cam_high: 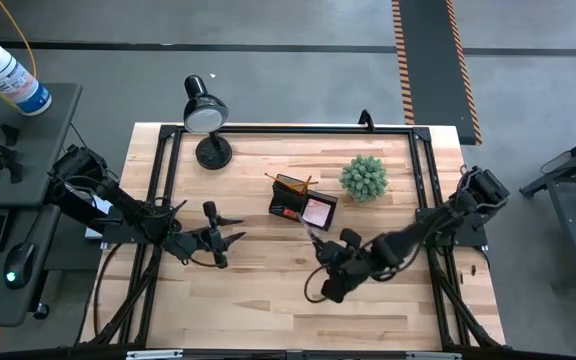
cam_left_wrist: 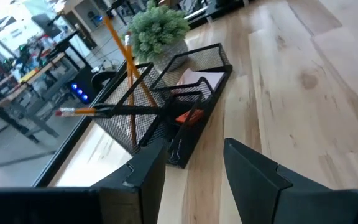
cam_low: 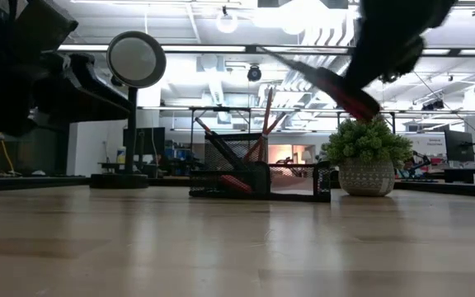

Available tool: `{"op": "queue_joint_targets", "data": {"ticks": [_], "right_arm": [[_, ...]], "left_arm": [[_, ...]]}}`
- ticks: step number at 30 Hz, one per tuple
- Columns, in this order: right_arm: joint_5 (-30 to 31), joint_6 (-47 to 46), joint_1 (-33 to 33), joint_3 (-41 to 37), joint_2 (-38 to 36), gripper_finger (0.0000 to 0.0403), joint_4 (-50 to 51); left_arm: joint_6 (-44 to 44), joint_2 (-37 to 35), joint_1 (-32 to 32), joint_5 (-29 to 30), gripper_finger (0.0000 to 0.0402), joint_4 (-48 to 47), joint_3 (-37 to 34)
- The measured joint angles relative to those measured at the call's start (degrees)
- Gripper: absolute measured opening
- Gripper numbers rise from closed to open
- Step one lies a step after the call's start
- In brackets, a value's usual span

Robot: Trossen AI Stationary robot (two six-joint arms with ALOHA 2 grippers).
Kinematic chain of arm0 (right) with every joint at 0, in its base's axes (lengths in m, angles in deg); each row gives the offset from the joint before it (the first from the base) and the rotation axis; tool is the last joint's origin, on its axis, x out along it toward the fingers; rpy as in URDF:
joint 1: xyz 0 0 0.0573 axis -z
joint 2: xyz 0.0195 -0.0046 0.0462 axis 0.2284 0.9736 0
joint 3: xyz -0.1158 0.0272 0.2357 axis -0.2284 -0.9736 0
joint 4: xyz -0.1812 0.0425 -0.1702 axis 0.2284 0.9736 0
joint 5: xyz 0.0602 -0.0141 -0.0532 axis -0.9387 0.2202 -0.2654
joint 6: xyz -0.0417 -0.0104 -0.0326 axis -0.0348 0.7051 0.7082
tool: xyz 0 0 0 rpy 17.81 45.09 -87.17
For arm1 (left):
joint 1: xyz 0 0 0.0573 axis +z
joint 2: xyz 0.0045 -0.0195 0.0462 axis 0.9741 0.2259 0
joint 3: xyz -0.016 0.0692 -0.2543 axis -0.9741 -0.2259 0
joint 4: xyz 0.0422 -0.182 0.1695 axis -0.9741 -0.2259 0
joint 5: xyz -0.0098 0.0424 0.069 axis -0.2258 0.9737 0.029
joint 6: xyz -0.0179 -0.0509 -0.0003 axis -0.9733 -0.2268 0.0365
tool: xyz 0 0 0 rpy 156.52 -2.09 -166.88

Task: Pick and place office supplies into organizer
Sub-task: Put the black scissor into the black desk organizer

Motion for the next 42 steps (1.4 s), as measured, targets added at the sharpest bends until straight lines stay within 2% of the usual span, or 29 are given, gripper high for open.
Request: {"op": "queue_joint_targets", "data": {"ticks": [5, 9, 20, 24, 34, 38, 42], "right_arm": [[-6.9, 6.8, 3.4, 0.1, 0.0, 0.0009, -6.1], [-9.7, 10.6, 5.1, 0.1, 0.0, 0.0009, -9.4], [-14.1, 16.0, 7.1, 0.1, 0.0, 0.0009, -15.3], [-15.7, 17.0, 7.7, 0.1, 0.0, 0.0009, -16.7], [-16.9, 18.2, 8.4, 0.1, 0.0, 0.0009, -17.7], [-17.4, 18.1, 8.8, 0.1, 0.0, 0.0009, -17.7], [-18.2, 18.1, 10.0, 0.1, 0.0, 0.0009, -17.8]], "left_arm": [[5.5, 0.0, 0.0, -2.4, 0.015, 2.7, 0.0], [11.9, 0.0, 0.0, -5.8, 0.015, 5.9, 0.0], [29.0, 0.0, 0.0, -8.3, 0.015, 9.0, 0.7], [36.2, 0.0, 0.0, -10.6, 0.015, 9.0, 2.5], [57.1, 0.0, 0.0, -10.7, 0.015, 8.7, 7.2], [61.5, 0.0, 0.0, -11.2, 0.015, 6.9, 9.6], [66.6, 0.0, 0.0, -11.2, 0.015, 0.4, 13.5]]}}
